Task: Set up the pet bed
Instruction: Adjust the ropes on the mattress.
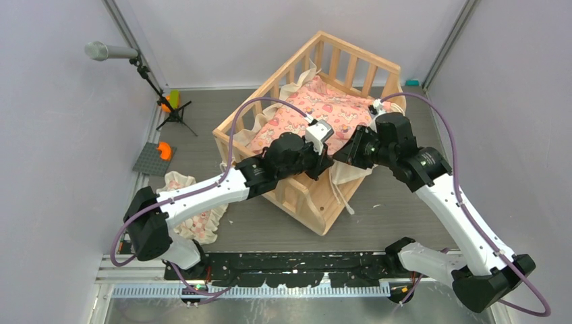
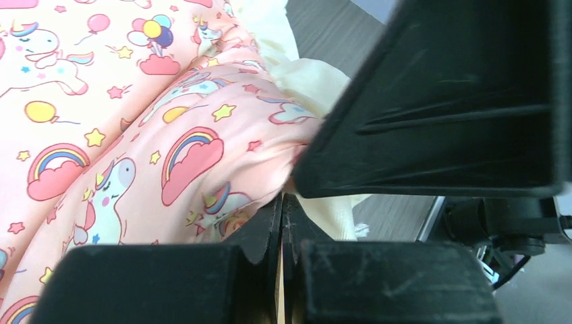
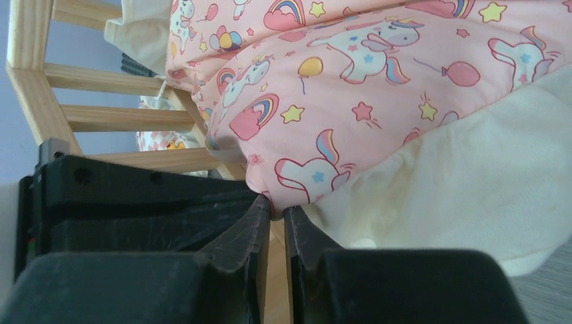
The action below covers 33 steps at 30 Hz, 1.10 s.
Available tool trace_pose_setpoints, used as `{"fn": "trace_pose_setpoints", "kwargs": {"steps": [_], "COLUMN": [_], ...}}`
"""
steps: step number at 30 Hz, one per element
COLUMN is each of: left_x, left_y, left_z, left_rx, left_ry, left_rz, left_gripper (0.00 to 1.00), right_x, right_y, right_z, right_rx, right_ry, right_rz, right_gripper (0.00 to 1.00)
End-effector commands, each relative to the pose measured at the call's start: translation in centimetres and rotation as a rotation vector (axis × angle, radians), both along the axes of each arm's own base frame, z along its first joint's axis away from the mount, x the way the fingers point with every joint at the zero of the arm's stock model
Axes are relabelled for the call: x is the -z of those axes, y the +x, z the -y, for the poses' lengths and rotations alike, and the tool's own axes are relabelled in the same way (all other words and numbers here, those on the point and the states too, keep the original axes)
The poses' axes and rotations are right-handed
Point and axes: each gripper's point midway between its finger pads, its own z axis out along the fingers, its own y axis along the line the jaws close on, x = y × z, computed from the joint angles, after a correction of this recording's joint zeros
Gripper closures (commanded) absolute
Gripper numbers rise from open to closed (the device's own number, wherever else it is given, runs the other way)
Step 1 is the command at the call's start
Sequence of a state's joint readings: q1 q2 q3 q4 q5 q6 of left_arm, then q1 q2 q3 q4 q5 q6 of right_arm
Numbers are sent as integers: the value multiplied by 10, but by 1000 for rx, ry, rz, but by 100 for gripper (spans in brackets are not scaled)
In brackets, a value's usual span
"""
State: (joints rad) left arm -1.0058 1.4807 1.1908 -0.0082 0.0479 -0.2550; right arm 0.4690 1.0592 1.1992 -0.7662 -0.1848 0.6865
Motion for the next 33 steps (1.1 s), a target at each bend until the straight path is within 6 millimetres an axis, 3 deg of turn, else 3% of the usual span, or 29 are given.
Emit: {"fn": "trace_pose_setpoints", "kwargs": {"steps": [1,5,11,18,27,33], "left_x": [26,25,20,22,29,29], "left_y": [9,10,9,-9,-6,-6], "left_z": [-7,-7,-4,9,11,8], "left_rx": [-68,-68,-54,65,63,58], "left_ry": [78,79,65,45,68,71], "left_rz": [-21,-17,-11,-41,-47,-44], "left_gripper": [100,100,100,100,98,99], "right_x": [-36,-35,-44,-28,-30,-18], "right_y": [-6,-5,-14,-9,-16,-8], "right_z": [8,9,20,16,21,28], "right_rx": [10,15,20,17,21,73], "right_ry": [24,14,-4,-28,-29,-79], "right_rz": [98,95,148,94,94,64], "right_gripper": [82,82,71,83,46,37]}}
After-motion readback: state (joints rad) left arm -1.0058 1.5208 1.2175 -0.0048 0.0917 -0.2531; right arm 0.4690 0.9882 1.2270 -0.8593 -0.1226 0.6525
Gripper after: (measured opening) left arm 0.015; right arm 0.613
